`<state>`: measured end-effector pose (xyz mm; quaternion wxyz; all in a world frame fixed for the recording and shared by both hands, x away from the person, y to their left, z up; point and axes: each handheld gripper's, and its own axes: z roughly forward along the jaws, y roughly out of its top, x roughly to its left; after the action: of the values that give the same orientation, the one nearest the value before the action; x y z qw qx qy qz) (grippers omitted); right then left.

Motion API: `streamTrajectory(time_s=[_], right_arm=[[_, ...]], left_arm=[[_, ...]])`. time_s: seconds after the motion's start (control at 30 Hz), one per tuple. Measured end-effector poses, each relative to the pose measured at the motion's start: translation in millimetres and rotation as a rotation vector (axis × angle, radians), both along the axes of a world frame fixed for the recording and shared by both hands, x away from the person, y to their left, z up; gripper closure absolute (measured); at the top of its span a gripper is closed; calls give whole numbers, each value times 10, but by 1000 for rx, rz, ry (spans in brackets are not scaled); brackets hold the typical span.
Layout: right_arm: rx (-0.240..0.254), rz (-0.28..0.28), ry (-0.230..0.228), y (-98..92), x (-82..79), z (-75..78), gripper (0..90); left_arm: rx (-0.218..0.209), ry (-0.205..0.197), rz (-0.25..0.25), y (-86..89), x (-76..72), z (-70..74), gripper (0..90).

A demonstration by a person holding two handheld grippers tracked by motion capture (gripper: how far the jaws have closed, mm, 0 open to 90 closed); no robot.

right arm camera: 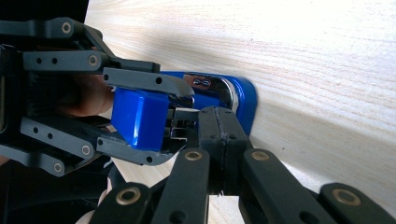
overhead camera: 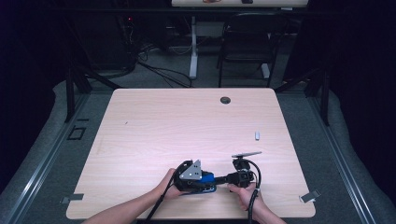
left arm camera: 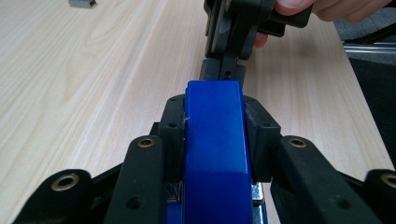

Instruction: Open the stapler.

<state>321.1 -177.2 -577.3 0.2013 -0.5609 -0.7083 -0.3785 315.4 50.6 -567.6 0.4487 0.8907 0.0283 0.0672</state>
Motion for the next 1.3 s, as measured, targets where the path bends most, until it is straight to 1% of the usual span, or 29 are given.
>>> streamTrajectory(time_s=[0.03,0.07,0.1,0.13,0.17,0.2,0.23,0.27,0.3,0.37,0.4,0.43,0.47,0.5,0.53,0.57,0.6,0.63,0.67,0.73,0.77,0.9,1.07,1.1,1.2,1.23,1.3], right_arm=[[0,0,-1,0,-1,0,900],[0,0,-1,0,-1,0,900],[0,0,1,0,-3,0,900],[-2,-15,0,-27,10,-4,900],[-10,-13,-8,-26,10,4,900],[-10,-13,-8,-26,10,4,900],[-15,-10,-12,-26,7,8,900],[-17,-10,-21,-19,-1,8,900],[-13,3,-23,1,-1,13,900],[-9,2,-27,2,-2,8,900],[-6,3,-24,-4,1,6,900],[-5,10,-19,-12,7,3,900],[-8,12,-24,-7,6,8,900],[-12,15,-28,-5,7,12,900],[-12,15,-28,-5,7,12,900],[-16,17,-31,-3,6,14,900],[-20,19,-33,-2,4,16,900],[-24,22,-33,2,5,22,900],[-27,22,-36,6,3,26,900],[-30,25,-37,7,3,28,900],[-30,25,-37,7,3,28,900],[-30,26,-41,10,1,30,900],[-44,31,-51,16,1,35,900],[-44,32,-51,16,2,35,900],[-47,36,-53,16,4,37,900],[-47,36,-53,16,4,37,900],[-49,36,-59,20,1,38,900]], left_arm=[[-11,-5,-1,6,-9,-2,664],[-11,-5,-1,6,-9,-2,664],[-97,28,13,79,21,34,664],[-141,33,23,94,24,69,664],[-129,13,16,81,12,97,663],[-100,12,-10,55,14,112,663],[-95,23,-4,62,28,98,661],[-68,39,-1,54,45,68,661],[-41,41,-5,48,45,29,658],[-33,46,-2,34,48,28,657],[-4,43,-5,11,53,39,657],[14,33,-4,3,49,43,653],[49,25,0,-21,42,47,649],[71,14,-2,-37,34,49,645],[71,14,-2,-37,34,49,642],[79,19,6,-45,33,48,642],[90,32,7,-54,39,53,638],[97,28,7,-55,38,64,635],[98,31,15,-62,33,82,644],[102,33,13,-58,35,97,647],[102,29,16,-59,32,99,647],[105,27,9,-44,31,134,652],[80,28,5,-3,32,186,654],[76,24,4,17,31,214,653],[65,26,8,41,24,244,653],[72,24,7,51,24,262,653],[63,20,9,76,15,291,652]])
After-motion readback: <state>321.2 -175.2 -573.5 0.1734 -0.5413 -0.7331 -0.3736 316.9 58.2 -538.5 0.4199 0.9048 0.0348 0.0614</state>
